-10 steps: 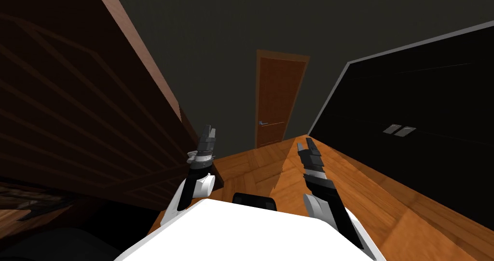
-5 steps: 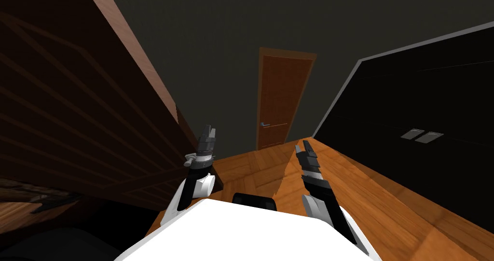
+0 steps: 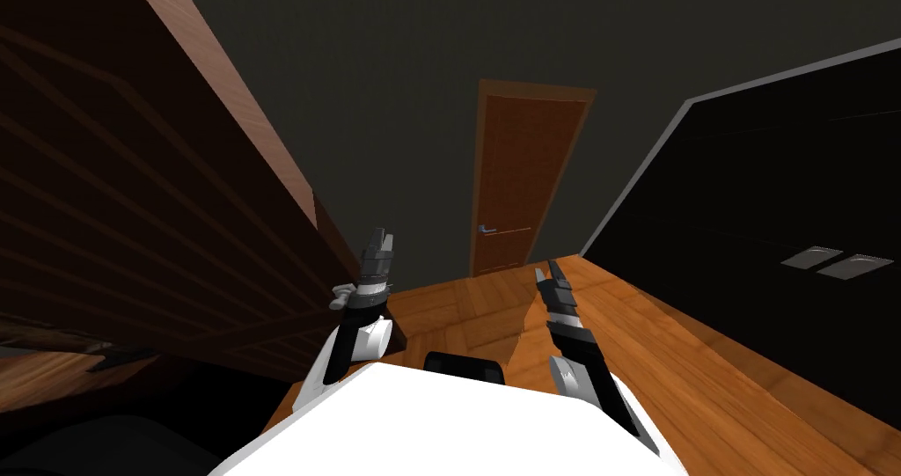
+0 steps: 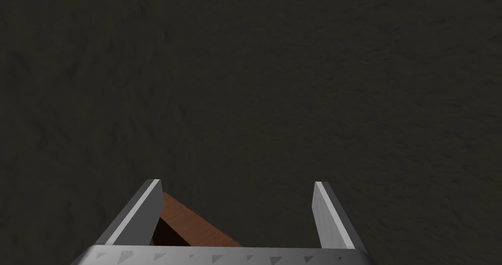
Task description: Pull the door open
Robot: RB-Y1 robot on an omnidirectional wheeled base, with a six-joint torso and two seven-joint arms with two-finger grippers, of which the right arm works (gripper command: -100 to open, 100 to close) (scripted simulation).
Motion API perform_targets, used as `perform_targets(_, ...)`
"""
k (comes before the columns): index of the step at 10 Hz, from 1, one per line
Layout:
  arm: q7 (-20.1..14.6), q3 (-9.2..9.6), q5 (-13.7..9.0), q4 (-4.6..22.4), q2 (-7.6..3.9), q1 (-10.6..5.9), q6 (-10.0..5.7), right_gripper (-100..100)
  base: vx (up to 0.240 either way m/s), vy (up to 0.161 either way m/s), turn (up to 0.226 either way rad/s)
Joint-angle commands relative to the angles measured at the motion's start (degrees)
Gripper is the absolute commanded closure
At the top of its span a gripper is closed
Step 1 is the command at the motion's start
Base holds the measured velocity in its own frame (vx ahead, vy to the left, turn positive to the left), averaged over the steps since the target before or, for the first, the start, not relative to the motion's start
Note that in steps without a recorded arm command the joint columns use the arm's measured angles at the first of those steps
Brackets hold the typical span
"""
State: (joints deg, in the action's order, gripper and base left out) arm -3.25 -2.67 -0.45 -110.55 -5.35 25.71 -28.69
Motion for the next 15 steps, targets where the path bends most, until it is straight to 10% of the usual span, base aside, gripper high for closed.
perform_targets(1,-0.25,0.13,-0.24,2.14,-0.38,-0.54,-0.75,-100,0.102,-0.025,0.095)
perform_targets(15,-2.55,1.14,-2.51,21.13,-3.91,-5.35,-6.83,-100,0.094,-0.033,0.093)
